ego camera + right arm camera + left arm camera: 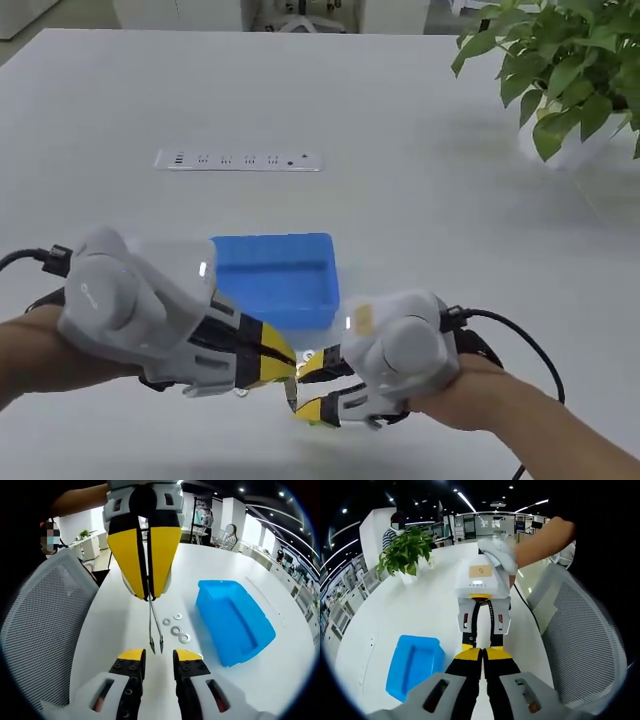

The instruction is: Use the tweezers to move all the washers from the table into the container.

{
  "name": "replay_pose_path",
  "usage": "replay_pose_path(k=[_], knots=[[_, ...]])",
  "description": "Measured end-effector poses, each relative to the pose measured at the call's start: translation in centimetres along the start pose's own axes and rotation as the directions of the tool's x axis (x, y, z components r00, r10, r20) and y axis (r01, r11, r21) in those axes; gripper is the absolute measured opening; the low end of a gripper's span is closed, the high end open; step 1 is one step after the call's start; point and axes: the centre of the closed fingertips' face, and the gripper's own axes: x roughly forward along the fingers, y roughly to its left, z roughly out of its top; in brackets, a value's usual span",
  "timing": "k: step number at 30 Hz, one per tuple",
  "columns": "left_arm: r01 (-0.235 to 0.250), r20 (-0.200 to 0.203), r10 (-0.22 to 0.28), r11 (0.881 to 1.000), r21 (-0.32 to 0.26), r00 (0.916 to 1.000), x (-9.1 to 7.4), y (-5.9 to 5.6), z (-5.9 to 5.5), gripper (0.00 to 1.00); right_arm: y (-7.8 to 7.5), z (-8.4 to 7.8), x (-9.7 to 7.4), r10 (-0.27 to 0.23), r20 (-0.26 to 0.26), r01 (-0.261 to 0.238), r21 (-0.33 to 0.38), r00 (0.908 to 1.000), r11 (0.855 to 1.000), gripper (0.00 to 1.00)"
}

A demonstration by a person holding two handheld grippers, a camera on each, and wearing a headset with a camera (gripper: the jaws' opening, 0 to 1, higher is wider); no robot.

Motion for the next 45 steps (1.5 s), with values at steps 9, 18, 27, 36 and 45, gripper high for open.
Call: replay_pose_path(k=[9,18,27,36,45], knots=[[-0.012,0.007,0.012,1.000,0.009,0.9999,-0.1,1.0,0.5,0.05,-1.1,-0.5,-1.2,-0.049,0.002,0.049,0.030,0.9988,0.998,0.27],[-0.017,0.010,0.016,1.000,0.017,0.9998,-0.1,1.8,0.8,0.05,-2.0,-1.1,-2.1,-0.090,0.004,0.090,0.071,0.9959,0.993,0.31],[-0.027,0.017,0.026,1.000,0.015,0.9995,0.3,2.7,0.9,0.05,-2.5,-1.6,-2.6,-0.120,0.010,0.118,0.113,0.9927,0.987,0.36],[-0.018,0.014,0.018,1.000,0.023,0.9997,0.9,3.1,0.9,0.05,-2.5,-2.1,-2.8,-0.128,0.007,0.126,0.130,0.9917,0.983,0.37],[-0.009,-0.008,0.010,1.000,0.023,0.9999,1.4,3.2,0.3,0.05,-2.5,-2.3,-2.9,-0.131,0.007,0.129,0.137,0.9914,0.982,0.36]])
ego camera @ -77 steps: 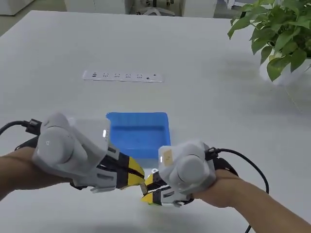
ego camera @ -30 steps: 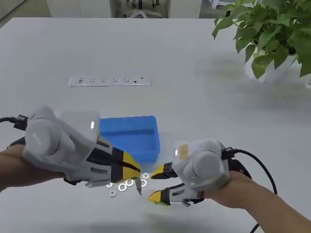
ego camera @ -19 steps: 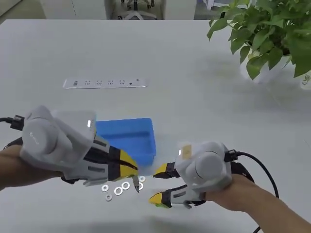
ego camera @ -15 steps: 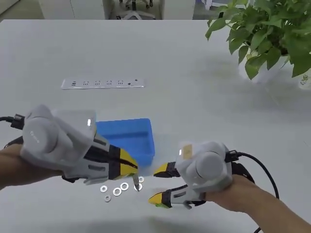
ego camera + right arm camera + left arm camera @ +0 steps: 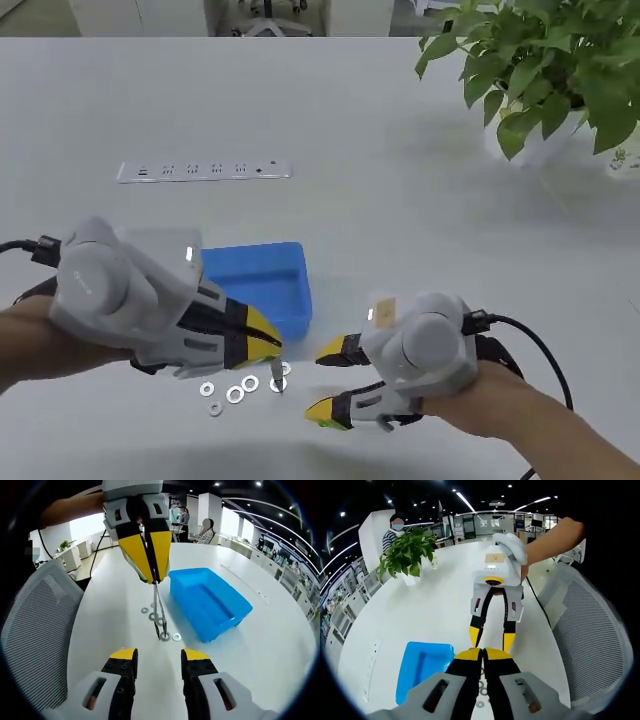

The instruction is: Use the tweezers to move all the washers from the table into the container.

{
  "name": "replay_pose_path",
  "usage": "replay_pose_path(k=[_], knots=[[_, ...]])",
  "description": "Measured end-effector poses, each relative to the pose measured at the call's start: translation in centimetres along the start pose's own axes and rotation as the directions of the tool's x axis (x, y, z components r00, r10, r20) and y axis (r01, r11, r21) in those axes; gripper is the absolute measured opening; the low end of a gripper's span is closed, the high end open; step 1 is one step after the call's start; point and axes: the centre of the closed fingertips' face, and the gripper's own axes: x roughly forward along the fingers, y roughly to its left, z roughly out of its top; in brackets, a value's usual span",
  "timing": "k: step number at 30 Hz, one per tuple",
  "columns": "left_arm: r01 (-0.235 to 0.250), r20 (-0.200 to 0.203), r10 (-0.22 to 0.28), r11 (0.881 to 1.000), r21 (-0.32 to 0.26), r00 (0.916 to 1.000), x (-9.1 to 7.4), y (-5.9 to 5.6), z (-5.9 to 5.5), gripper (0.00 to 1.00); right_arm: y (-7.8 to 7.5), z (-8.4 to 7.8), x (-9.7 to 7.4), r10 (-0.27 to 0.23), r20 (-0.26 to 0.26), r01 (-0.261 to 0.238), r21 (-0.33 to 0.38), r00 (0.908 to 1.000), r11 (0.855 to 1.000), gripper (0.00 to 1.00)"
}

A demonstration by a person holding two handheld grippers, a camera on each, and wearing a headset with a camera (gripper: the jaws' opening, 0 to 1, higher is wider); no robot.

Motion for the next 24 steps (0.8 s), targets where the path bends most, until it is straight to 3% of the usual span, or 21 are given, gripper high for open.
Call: replay_pose_path(k=[12,24], knots=[[-0.007,0.005,0.007,1.000,-0.018,1.0000,0.0,0.3,0.0,0.05,0.0,0.9,0.5,0.011,0.026,-0.011,-0.024,0.9996,1.000,0.33],[-0.031,-0.001,0.031,0.998,-0.060,0.9995,0.0,0.8,-0.2,0.05,0.1,2.1,1.9,0.056,0.019,-0.054,-0.102,0.9982,0.993,0.28]])
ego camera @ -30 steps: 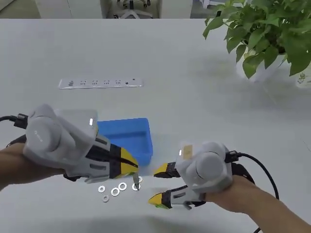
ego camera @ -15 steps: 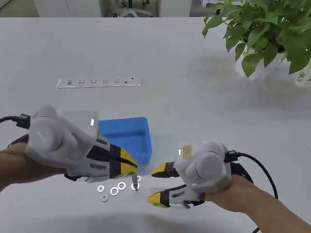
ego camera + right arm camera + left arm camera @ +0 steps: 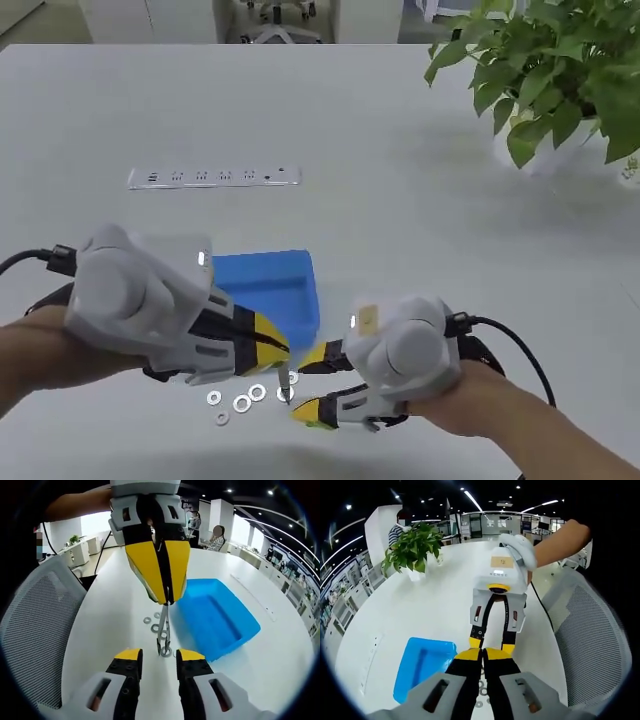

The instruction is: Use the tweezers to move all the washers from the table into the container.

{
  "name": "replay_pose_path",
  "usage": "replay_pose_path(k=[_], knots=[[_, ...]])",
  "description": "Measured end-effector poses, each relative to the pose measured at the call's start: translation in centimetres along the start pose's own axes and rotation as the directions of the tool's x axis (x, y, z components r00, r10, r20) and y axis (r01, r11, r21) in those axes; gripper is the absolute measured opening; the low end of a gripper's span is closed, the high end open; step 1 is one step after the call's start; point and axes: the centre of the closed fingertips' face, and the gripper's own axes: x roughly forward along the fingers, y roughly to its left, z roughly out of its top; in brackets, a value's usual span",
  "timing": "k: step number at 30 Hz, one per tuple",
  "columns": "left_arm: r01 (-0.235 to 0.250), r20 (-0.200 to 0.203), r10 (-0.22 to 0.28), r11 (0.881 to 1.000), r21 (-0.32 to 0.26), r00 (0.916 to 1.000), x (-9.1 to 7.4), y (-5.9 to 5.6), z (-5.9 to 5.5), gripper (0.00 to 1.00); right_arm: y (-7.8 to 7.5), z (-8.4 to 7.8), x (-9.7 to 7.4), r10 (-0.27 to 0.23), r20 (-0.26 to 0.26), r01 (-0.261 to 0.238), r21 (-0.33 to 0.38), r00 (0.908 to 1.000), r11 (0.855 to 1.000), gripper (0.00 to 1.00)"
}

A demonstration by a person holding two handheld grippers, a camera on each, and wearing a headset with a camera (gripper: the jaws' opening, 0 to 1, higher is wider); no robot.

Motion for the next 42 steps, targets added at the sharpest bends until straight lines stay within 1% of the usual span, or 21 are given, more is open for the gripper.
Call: replay_pose_path(k=[3,11,14,18,22,28,38,42], knots=[[-0.004,0.001,0.004,1.000,-0.014,1.0000,0.0,0.1,0.0,0.05,-0.1,0.1,0.3,0.010,-0.003,-0.010,-0.018,0.9999,1.000,0.27],[-0.003,0.005,0.003,1.000,-0.019,1.0000,0.0,0.0,-0.1,0.05,-0.4,0.4,0.9,0.027,-0.004,-0.027,-0.046,0.9996,0.999,0.23],[-0.005,0.008,0.005,1.000,-0.024,1.0000,0.0,0.0,-0.1,0.05,-0.5,0.4,1.2,0.033,-0.015,-0.034,-0.063,0.9994,0.997,0.20],[-0.009,0.011,0.009,0.999,-0.032,0.9999,-0.1,0.0,-0.2,0.05,-0.4,0.6,1.4,0.039,-0.012,-0.040,-0.067,0.9991,0.997,0.16],[-0.012,0.012,0.013,0.999,-0.036,0.9999,-0.1,0.0,-0.2,0.05,-0.2,0.5,1.6,0.043,-0.026,-0.045,-0.076,0.9988,0.996,0.13],[-0.011,0.017,0.012,0.999,-0.042,0.9998,-0.2,-0.2,-0.2,0.05,-0.1,0.3,1.7,0.048,-0.046,-0.051,-0.072,0.9978,0.996,0.11],[-0.013,0.024,0.014,0.999,-0.037,0.9996,0.0,-0.4,0.0,0.06,-0.1,0.3,1.6,0.044,-0.039,-0.046,-0.036,0.9982,0.998,0.09],[-0.016,0.021,0.017,1.000,-0.025,0.9996,0.0,-0.4,0.0,0.06,-0.1,0.3,1.6,0.043,-0.035,-0.044,-0.025,0.9985,0.999,0.09]])
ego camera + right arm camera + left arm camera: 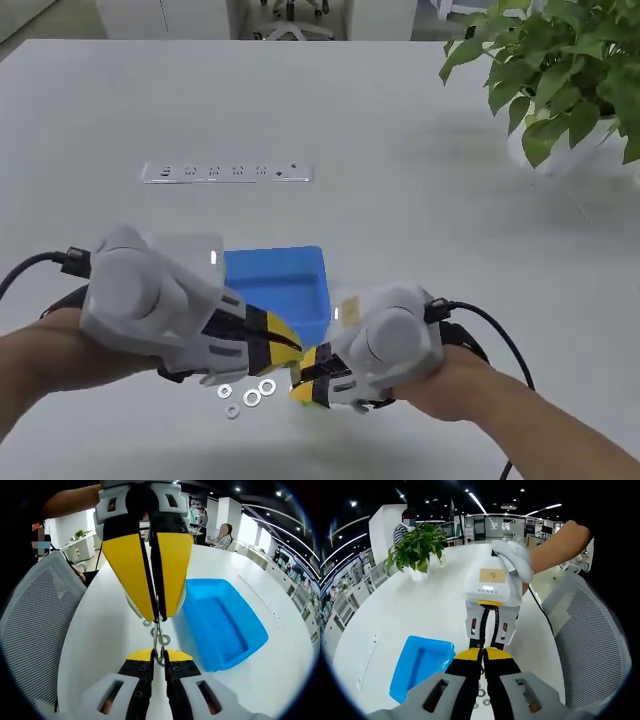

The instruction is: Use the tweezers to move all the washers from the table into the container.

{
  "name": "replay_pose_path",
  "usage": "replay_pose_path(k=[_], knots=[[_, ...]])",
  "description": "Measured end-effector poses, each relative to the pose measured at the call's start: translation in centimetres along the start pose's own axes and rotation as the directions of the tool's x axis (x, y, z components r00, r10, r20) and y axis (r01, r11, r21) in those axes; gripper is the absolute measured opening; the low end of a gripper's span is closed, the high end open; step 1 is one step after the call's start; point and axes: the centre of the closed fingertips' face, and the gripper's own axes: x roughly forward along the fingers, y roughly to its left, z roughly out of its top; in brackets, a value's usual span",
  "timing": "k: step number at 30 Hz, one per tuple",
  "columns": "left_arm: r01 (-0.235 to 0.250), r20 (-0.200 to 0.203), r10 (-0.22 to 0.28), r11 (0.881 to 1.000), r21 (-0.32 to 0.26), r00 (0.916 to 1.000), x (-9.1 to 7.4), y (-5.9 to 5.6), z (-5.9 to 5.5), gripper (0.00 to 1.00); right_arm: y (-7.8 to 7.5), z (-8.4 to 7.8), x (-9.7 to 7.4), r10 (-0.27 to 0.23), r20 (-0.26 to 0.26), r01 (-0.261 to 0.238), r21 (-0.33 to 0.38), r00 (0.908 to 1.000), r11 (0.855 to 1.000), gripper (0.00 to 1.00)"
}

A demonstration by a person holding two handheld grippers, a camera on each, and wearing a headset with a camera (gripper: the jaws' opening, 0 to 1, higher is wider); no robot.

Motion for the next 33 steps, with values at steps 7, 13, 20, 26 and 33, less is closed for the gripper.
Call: replay_pose_path(k=[7,13,20,26,33], knots=[[-0.001,-0.010,0.001,1.000,0.001,0.9999,-0.2,-0.1,-0.3,0.08,0.1,-0.1,-0.1,0.000,0.003,0.000,0.010,1.0000,1.000,0.09],[-0.011,0.010,0.011,1.000,-0.018,0.9999,-0.4,0.0,-0.2,0.18,0.1,-0.2,-0.3,-0.004,0.002,0.004,0.019,1.0000,1.000,0.09],[-0.027,0.070,0.031,0.998,-0.052,0.9971,-1.1,0.4,0.4,0.29,0.1,-0.2,-0.7,-0.003,0.005,0.002,0.027,1.0000,1.000,0.09],[-0.037,0.092,0.046,0.994,-0.102,0.9947,-1.5,0.4,0.1,0.44,0.1,0.1,-1.3,-0.008,0.007,0.007,0.026,1.0000,1.000,0.09],[-0.070,0.090,0.086,0.985,-0.158,0.9922,-2.3,0.4,-1.2,0.55,-0.3,0.7,-2.1,-0.018,0.013,0.018,0.017,0.9998,1.000,0.09]])
